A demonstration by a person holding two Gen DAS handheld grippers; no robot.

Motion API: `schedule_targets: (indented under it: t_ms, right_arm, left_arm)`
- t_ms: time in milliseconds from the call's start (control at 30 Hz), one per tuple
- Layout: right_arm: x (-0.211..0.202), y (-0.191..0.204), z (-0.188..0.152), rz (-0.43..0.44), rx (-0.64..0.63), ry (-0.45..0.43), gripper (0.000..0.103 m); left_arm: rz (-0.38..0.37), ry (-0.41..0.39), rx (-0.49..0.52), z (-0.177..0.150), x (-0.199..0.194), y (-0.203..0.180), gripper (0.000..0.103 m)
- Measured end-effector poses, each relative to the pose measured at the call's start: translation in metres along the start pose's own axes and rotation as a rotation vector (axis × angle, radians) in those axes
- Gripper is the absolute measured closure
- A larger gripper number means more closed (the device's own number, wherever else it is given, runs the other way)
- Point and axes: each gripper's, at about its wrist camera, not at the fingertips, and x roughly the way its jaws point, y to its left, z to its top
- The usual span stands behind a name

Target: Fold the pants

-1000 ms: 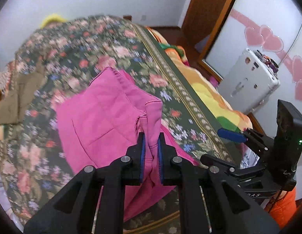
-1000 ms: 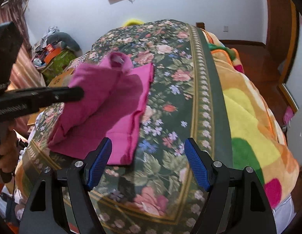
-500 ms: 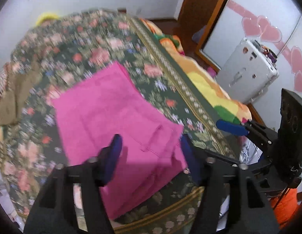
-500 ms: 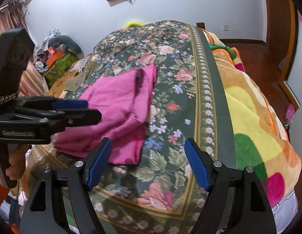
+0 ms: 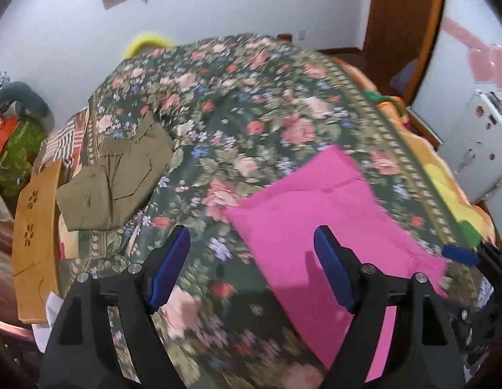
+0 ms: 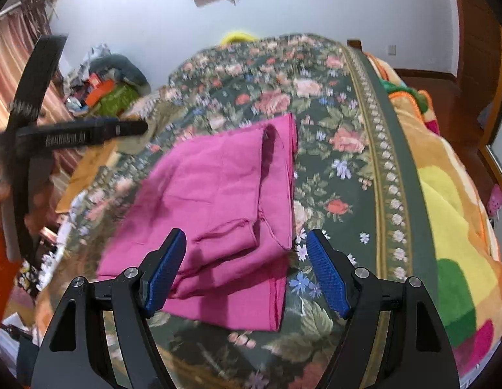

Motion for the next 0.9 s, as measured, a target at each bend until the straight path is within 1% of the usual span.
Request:
schedule_targets:
  t_ms: [33, 100, 133, 200, 267, 333, 400, 467, 500, 533, 667, 700, 800, 900]
  right_arm:
    - [0.008, -0.001, -0.003, -0.004, -0.015, 0.032, 0.029]
    - [0.016, 0.0, -0.008, -0.01, -0.054, 0.066, 0.03]
    - [0.019, 0.0, -0.012, -0.019, -0.075, 0.079, 0.03]
    - [0.017, -0.001, -0.016, -0.015, -0.102, 0.068, 0.03]
    - [0.015, -0.006, -0.015, -0.01, -0.102, 0.075, 0.03]
    - [0.015, -0.009, -0.015, -0.024, -0.103, 0.075, 0.03]
    - [0.017, -0.016, -0.013, -0.032, -0.098, 0.076, 0.03]
    - [0.017, -0.021, -0.011, -0.047, -0.096, 0.075, 0.03]
    - [0.019, -0.024, -0.009, -0.058, -0.097, 0.075, 0.03]
    - [0.019, -0.028, -0.006, -0.071, -0.096, 0.073, 0.03]
    - [0.017, -0.048, 0.007, -0.152, -0.069, 0.06, 0.03]
    - [0.015, -0.052, 0.01, -0.159, -0.052, 0.056, 0.03]
    - [0.005, -0.058, 0.018, -0.175, -0.018, 0.033, 0.03]
    - [-0.009, -0.055, 0.02, -0.153, -0.006, 0.004, 0.03]
  left_arm:
    - [-0.002, 0.015, -0.007, 0.007, 0.012, 0.007, 0.024]
    - [-0.005, 0.035, -0.005, 0.013, 0.028, 0.013, 0.024]
    - [0.002, 0.055, 0.005, 0.018, 0.042, 0.016, 0.024]
    - [0.027, 0.084, 0.01, 0.024, 0.066, 0.019, 0.024]
    - [0.01, 0.123, 0.009, 0.029, 0.091, 0.022, 0.024]
    - [-0.006, 0.146, 0.02, 0.032, 0.108, 0.021, 0.024]
    - [0.02, 0.163, 0.062, 0.032, 0.123, 0.014, 0.024]
    - [0.063, 0.186, 0.123, 0.026, 0.137, 0.007, 0.021]
    - [0.073, 0.172, 0.136, 0.022, 0.138, 0.006, 0.018]
    - [0.073, 0.145, 0.134, 0.017, 0.134, 0.009, 0.017]
    - [0.033, 0.157, 0.109, -0.001, 0.123, 0.024, 0.017]
    - [0.028, 0.161, 0.099, -0.007, 0.119, 0.028, 0.017]
    - [0.027, 0.161, 0.044, -0.024, 0.103, 0.041, 0.017]
    - [0.003, 0.167, -0.053, -0.047, 0.082, 0.057, 0.016]
